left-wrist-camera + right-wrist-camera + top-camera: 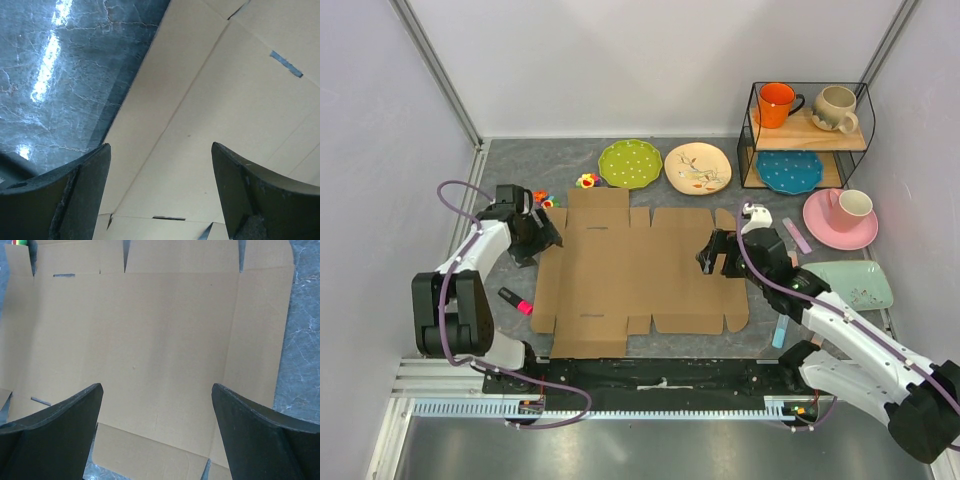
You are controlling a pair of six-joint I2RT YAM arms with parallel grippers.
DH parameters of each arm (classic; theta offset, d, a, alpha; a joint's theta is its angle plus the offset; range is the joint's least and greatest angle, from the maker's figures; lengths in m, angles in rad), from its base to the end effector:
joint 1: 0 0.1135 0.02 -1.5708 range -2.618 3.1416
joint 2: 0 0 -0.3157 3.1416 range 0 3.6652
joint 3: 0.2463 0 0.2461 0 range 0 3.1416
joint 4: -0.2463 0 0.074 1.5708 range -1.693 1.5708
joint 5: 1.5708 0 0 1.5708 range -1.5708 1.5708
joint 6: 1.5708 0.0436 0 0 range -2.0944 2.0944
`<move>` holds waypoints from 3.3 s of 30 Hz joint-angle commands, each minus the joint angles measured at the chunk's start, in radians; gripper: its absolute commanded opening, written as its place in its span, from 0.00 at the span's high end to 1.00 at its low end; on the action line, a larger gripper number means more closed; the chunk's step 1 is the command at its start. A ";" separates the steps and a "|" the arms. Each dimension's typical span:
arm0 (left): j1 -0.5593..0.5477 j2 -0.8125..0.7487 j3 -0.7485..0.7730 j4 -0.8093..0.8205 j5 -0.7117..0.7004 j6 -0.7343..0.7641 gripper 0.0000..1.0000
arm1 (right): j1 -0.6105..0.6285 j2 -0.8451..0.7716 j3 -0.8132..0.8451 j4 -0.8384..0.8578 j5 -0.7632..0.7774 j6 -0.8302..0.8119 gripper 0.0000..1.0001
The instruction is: Fold the paper box
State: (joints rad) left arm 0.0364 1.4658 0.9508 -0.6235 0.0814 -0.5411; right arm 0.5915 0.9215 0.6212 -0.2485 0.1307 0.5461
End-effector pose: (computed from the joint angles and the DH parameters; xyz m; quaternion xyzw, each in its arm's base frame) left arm 0.2733 0.0064 0.2555 -0.2695 0.9380 -0.0920 0.1976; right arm 0.1483 0.0928 0.2905 0.0122 0.8709 0.2149 0.4418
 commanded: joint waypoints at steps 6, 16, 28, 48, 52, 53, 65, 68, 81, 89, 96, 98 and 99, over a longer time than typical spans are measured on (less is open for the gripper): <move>0.048 0.070 0.036 0.050 -0.078 0.105 0.12 | 0.001 -0.033 -0.011 0.032 -0.052 0.003 0.02; 0.059 0.139 -0.029 0.119 -0.014 0.145 0.15 | 0.001 -0.020 -0.005 0.040 -0.051 -0.003 0.02; 0.042 0.082 -0.096 0.183 0.204 0.168 0.45 | 0.001 0.008 0.005 0.057 -0.069 0.002 0.02; -0.203 -0.211 -0.031 0.229 0.328 0.199 0.98 | 0.001 -0.062 0.167 -0.109 -0.002 -0.028 0.02; -0.343 -0.260 0.071 0.214 0.331 0.202 0.98 | 0.002 -0.099 0.256 -0.191 0.026 -0.035 0.02; -0.368 -0.268 0.092 0.211 0.337 0.196 0.98 | 0.001 -0.113 0.297 -0.207 0.030 -0.040 0.02; -0.495 -0.254 0.437 0.139 0.531 0.167 0.98 | 0.001 -0.167 0.586 -0.414 0.098 -0.094 0.02; -0.460 -0.197 0.522 0.070 0.566 0.214 0.98 | 0.002 -0.173 0.560 -0.417 0.092 -0.087 0.02; -0.239 0.234 0.577 0.084 0.795 0.236 0.98 | -0.001 -0.176 0.456 -0.399 0.055 -0.083 0.02; -0.224 0.364 0.638 0.029 0.582 0.248 0.82 | -0.001 -0.173 0.436 -0.402 0.049 -0.095 0.02; -0.222 0.220 0.654 -0.002 0.223 0.161 0.46 | 0.001 -0.171 0.417 -0.390 0.055 -0.101 0.02; -0.227 0.099 0.535 0.046 0.140 0.091 0.44 | 0.001 -0.173 0.404 -0.371 0.060 -0.100 0.02; -0.233 0.053 0.475 0.073 0.106 -0.006 0.43 | 0.001 -0.174 0.388 -0.365 0.061 -0.098 0.02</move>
State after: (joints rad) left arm -0.1875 1.7332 1.5463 -0.6079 0.4107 -0.3573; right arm 0.5919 0.7536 1.0409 -0.6586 0.1822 0.4576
